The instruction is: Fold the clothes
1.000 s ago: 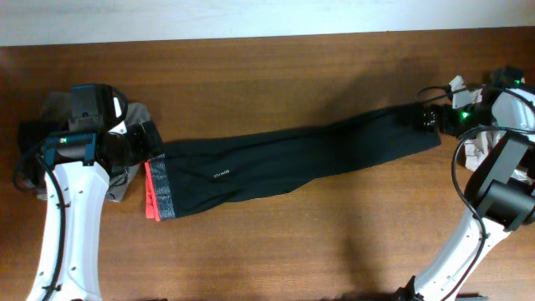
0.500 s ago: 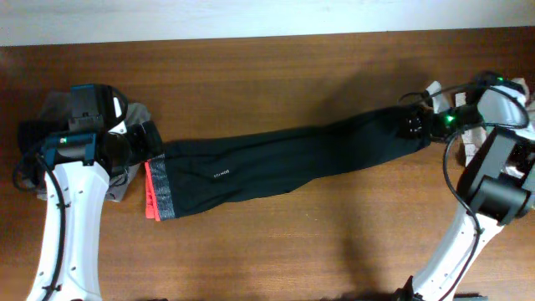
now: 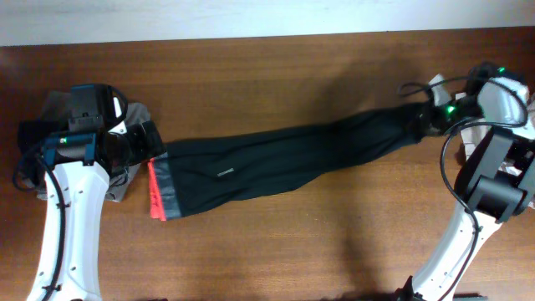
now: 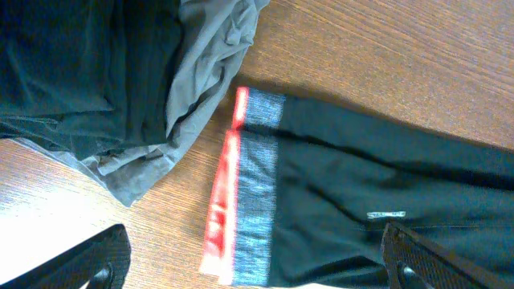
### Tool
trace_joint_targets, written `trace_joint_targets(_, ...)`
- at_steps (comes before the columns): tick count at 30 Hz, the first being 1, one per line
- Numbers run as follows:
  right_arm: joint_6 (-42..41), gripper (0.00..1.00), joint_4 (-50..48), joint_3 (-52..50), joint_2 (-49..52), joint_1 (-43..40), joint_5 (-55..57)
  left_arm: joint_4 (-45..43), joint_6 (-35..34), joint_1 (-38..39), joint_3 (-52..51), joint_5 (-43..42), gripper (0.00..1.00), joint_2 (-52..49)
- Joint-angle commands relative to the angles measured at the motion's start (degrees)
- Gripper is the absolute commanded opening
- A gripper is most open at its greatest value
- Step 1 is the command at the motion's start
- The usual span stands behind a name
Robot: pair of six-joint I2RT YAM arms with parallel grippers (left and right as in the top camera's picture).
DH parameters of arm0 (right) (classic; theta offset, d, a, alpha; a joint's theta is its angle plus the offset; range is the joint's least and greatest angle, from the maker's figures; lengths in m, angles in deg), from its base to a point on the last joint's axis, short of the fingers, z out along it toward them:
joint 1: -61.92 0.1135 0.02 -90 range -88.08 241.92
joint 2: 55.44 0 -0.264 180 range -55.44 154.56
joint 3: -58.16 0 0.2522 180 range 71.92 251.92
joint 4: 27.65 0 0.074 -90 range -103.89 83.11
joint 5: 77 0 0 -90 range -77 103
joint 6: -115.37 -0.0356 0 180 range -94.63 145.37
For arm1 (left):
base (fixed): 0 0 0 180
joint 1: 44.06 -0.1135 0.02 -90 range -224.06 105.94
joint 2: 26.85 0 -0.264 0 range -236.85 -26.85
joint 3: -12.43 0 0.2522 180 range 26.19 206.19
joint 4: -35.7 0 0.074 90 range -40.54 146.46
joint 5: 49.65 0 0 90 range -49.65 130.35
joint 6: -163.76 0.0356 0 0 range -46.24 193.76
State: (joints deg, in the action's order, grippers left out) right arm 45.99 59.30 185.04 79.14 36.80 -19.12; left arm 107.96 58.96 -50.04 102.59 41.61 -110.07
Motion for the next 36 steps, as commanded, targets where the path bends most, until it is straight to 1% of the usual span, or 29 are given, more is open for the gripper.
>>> trace_joint_targets(1,-7.78,0.04,3.28,7.85,-2.69,-3.15,6.40,-0.13,-0.37,-0.09,0.79,-0.44,0.99,1.07)
trace_joint_targets(2,-7.89,0.04,5.22,10.34,-3.02,-3.78,8.15,-0.11,-0.37,-0.09,0.79,-0.44,0.99,1.07)
trace_joint_targets(3,-7.87,0.04,8.59,15.04,-3.39,-4.70,10.62,-0.11,-0.37,-0.09,0.79,-0.44,0.99,1.07)
trace_joint_targets(7,-7.85,0.04,14.86,25.40,-3.41,-4.50,13.33,-0.11,-0.37,-0.09,0.79,-0.44,0.99,1.07)
trace_joint_targets(10,-7.87,0.04,16.63,27.93,-3.41,-2.86,13.70,-0.11,-0.37,-0.09,0.79,-0.44,0.99,1.07)
trace_joint_targets(13,-7.87,0.04,17.38,28.30,-3.41,-0.72,14.84,-0.11,-0.37,-0.09,0.79,-0.44,0.99,1.07)
trace_joint_targets(18,-7.85,0.04,19.54,29.73,-3.43,5.16,14.84,-0.11,-0.37,-0.09,0.79,-0.44,0.99,1.07)
trace_joint_targets(25,-7.87,0.04,24.04,32.20,-3.43,18.67,15.06,-0.11,-0.37,-0.09,0.79,-0.44,0.99,1.07)
trace_joint_targets(34,-8.13,0.04,23.28,32.17,-3.39,40.98,18.32,-0.11,-0.37,-0.09,0.79,-0.44,0.99,1.07)
trace_joint_targets(36,-9.92,0.04,22.56,32.17,-3.28,45.57,20.65,-0.11,-0.37,-0.09,0.79,-0.44,0.99,1.07)
